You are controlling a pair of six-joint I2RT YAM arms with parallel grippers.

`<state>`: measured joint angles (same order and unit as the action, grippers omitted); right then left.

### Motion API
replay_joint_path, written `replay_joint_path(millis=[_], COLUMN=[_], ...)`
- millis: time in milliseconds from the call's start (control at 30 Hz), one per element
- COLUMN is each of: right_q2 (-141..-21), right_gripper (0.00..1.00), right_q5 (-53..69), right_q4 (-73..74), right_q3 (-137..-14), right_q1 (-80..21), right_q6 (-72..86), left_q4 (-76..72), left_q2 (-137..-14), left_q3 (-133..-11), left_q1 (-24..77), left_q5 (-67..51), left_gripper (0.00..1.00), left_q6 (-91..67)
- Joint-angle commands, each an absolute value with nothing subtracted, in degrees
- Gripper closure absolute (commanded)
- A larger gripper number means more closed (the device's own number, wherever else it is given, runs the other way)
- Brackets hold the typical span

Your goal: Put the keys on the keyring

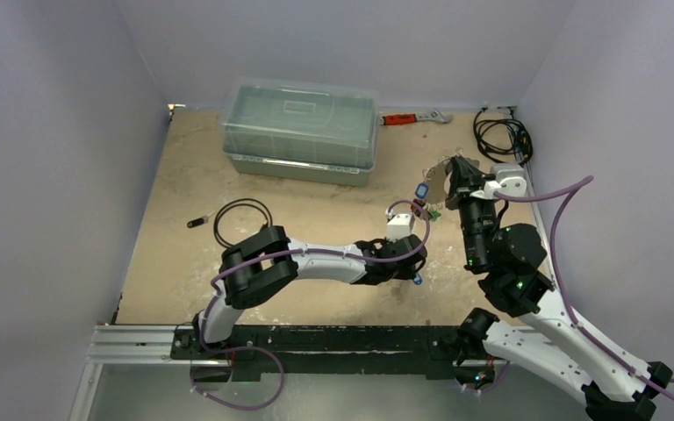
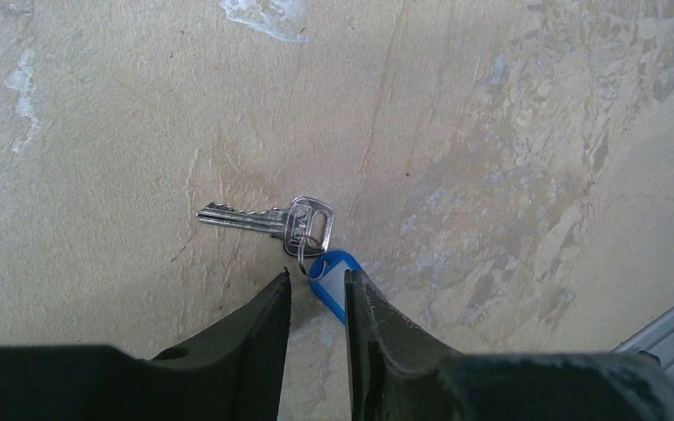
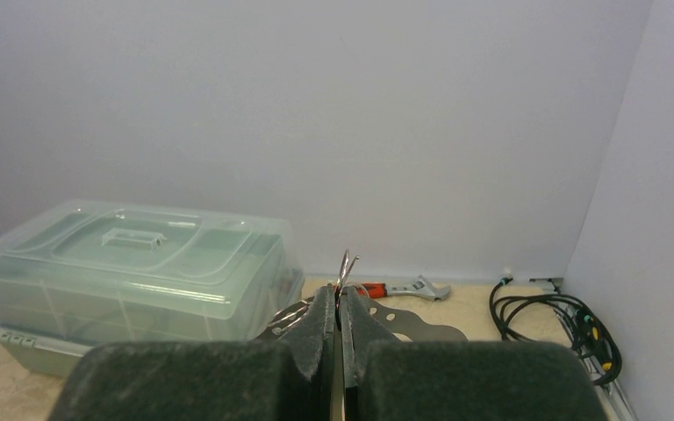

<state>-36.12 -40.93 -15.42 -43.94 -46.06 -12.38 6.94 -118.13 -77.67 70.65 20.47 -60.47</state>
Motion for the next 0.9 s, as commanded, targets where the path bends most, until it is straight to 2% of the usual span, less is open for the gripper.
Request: replay_joint_path(millis=[0,167,600,667,767,867], right_q2=[-36.2,-36.3,-36.3,-36.3,-36.2,-36.2], right_gripper=[1.00,1.00,1.00,1.00,1.00,1.00], right_q5=[-39.3,-38.7,-37.5,-37.4,-37.4,-37.4], right_q4=[-18.5,-18.4,-17.7,-17.6,-17.5,-17.5], right_q3=[-44.4,-44.4,-44.7,-44.7,-44.7,-44.7], right_q1=[-45.8,-45.8,-45.8,-45.8,-45.8,-45.8], right_q6=[-11.3,-11.1,-10.7,-10.6,-10.6,-10.6], left_q4=[5.8,4.9,4.7,4.7,5.3,5.8], left_q2=[-118.7,-119.3,-121.4,-121.7,-121.8,-121.6], left_q3=[-79.3,-79.4,-81.1,-81.4,-81.6,-81.4], left_q1=[70.9,70.9,71.0,71.0,71.1,71.2], left_q5=[22.9,23.3,23.8,23.8,23.9,25.1], left_gripper=[0.73,0.78,0.82,0.86,0.99,1.00], left_q6=[-60.7,-60.4,-59.9,-59.8,-59.7,-59.4])
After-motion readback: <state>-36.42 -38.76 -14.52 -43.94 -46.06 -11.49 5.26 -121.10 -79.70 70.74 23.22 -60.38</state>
